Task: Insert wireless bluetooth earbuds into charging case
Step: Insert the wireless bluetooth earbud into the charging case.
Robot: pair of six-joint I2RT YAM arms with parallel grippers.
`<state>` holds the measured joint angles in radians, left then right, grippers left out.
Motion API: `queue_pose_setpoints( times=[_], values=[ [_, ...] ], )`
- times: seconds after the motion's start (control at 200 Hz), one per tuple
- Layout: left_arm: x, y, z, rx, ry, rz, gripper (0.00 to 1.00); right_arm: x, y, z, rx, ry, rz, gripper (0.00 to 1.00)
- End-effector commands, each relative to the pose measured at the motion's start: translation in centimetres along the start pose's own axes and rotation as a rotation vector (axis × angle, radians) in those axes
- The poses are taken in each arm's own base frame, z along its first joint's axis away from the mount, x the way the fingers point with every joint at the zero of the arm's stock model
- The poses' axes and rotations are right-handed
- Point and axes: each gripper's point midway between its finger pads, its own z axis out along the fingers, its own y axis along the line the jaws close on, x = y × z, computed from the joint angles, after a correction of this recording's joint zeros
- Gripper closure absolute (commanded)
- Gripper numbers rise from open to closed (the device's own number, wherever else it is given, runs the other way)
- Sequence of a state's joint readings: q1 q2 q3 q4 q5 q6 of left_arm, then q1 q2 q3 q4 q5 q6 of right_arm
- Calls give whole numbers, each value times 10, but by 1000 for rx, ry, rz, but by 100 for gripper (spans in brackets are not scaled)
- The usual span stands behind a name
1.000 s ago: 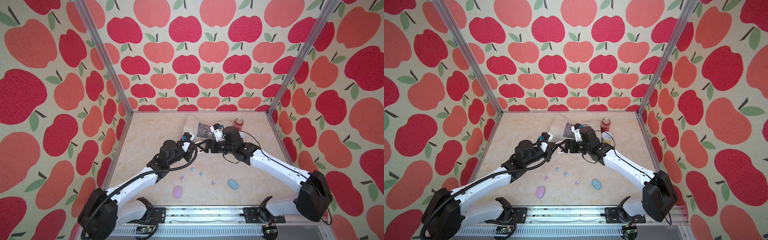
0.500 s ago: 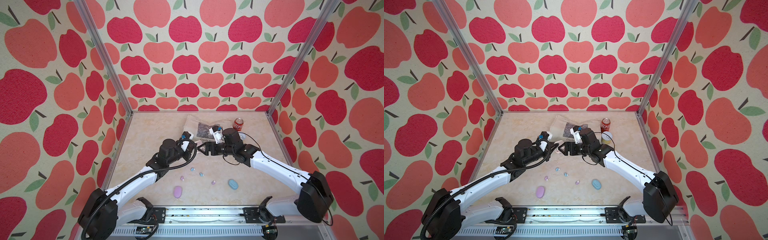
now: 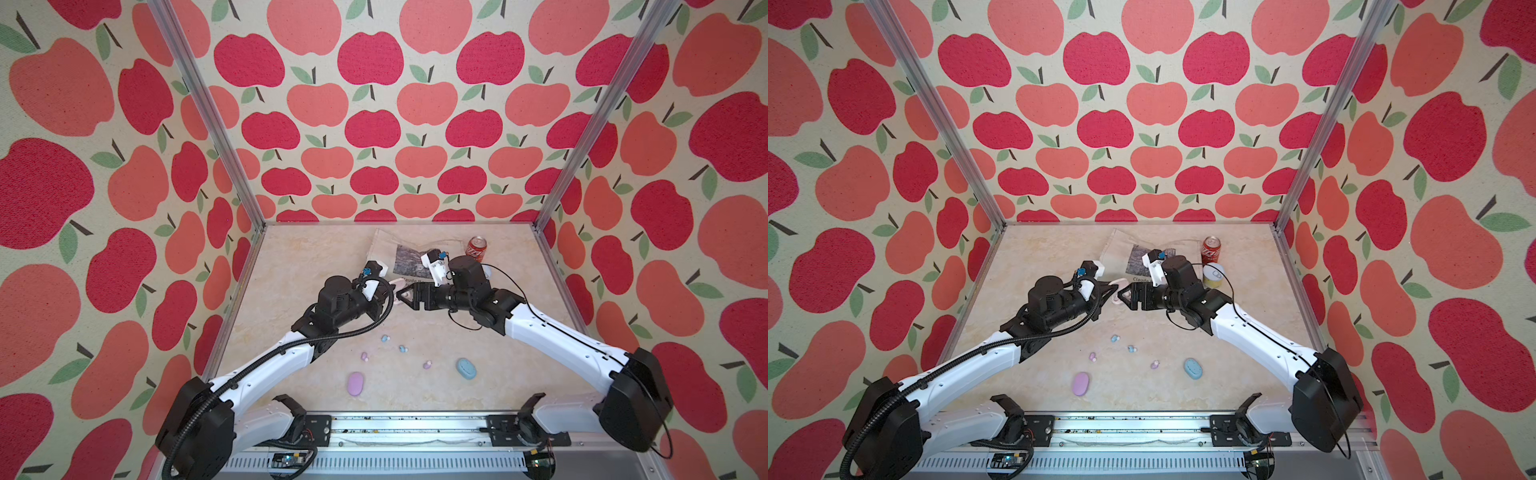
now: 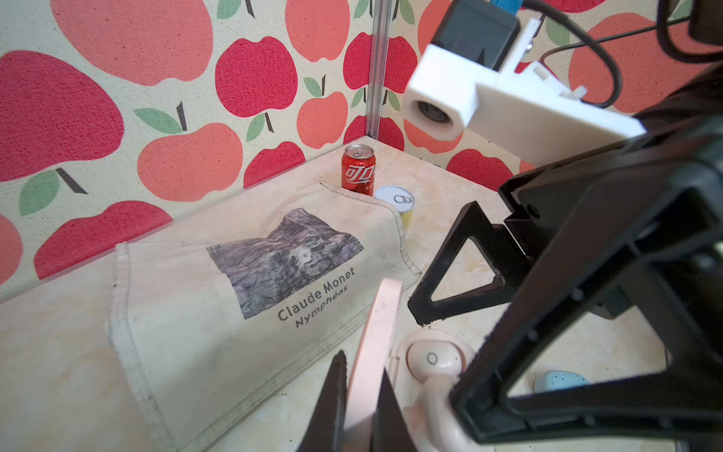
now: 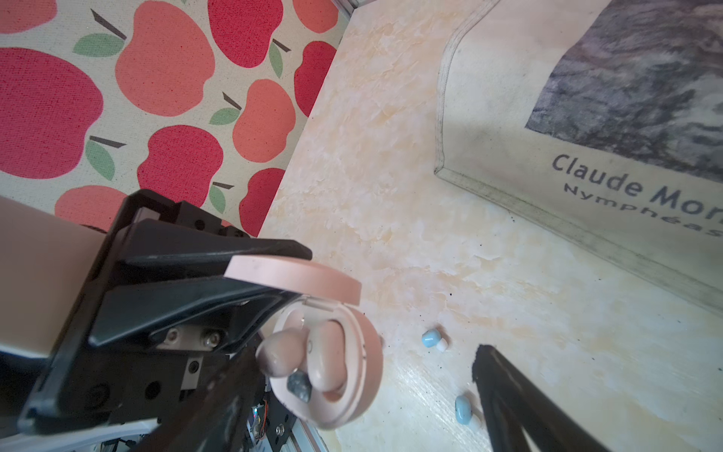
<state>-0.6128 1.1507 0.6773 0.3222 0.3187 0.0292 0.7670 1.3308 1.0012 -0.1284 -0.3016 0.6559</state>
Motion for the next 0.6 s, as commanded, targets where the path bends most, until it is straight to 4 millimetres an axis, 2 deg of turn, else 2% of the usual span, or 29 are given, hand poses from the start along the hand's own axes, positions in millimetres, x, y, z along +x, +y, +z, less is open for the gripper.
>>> queue_pose_setpoints(
  times=[0.0, 0.595],
  values=[
    [-24, -3, -2, 16, -56, 37, 100, -12, 0, -11, 26, -43, 4, 10],
    [-27, -4, -2, 23, -59, 42, 100, -17, -11, -4, 66, -37, -24, 10]
  ],
)
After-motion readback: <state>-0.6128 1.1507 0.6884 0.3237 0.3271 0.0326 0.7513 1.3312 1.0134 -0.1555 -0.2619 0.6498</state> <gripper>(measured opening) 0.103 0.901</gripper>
